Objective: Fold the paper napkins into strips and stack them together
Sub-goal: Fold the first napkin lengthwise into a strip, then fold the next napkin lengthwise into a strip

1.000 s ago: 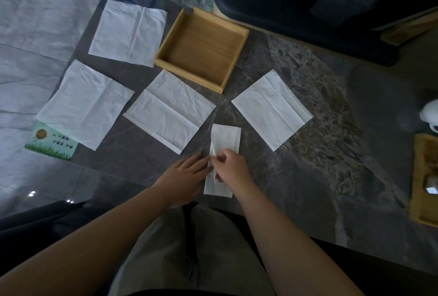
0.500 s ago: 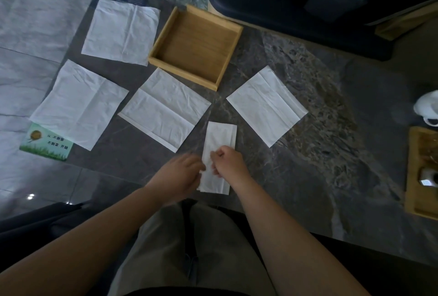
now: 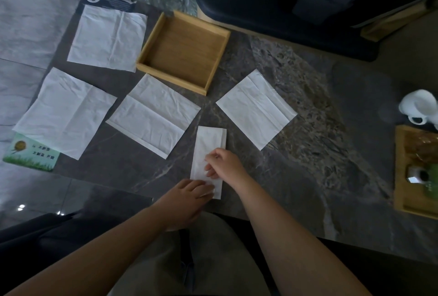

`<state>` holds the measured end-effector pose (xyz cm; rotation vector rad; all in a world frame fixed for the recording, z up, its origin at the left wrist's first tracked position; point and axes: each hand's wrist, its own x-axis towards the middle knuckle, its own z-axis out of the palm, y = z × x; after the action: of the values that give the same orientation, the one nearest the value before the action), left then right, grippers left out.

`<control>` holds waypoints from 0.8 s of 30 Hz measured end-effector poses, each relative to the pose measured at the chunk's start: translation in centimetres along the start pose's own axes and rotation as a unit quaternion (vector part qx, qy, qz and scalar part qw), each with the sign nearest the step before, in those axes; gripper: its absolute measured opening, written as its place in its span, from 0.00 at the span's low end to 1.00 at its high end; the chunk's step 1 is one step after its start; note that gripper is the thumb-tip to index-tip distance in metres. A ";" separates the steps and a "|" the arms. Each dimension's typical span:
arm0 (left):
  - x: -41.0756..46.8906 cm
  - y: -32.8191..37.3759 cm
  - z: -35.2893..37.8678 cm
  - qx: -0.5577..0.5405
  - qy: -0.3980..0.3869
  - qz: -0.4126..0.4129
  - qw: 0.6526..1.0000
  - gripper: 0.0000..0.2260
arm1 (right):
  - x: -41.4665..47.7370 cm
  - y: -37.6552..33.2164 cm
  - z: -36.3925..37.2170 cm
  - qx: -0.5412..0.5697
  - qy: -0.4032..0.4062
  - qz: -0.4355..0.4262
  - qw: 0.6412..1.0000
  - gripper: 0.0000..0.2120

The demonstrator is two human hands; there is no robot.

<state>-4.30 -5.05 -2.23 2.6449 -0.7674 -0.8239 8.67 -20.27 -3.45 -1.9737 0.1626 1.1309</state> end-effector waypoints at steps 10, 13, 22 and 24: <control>1.1 0.2 -1.7 -0.071 -0.011 -0.017 0.997 0.23 | 0.0 0.4 -3.9 0.033 0.053 -0.022 0.998 0.10; 2.7 -0.3 -3.7 -0.110 0.035 -0.036 0.993 0.21 | 0.1 -0.1 -7.0 0.031 0.064 -0.038 0.997 0.09; 12.0 -3.7 -11.1 -0.084 0.101 -0.067 0.989 0.19 | 3.7 -1.2 -17.8 -0.134 0.249 -0.071 0.956 0.08; 14.1 -4.0 -12.3 -0.050 0.084 -0.078 0.992 0.22 | 4.5 -1.4 -19.5 -0.169 0.263 -0.073 0.947 0.13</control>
<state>14.38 -8.46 -0.23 2.6673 -0.4695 -0.6467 24.72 -32.04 -1.24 -2.5187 0.1029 0.5374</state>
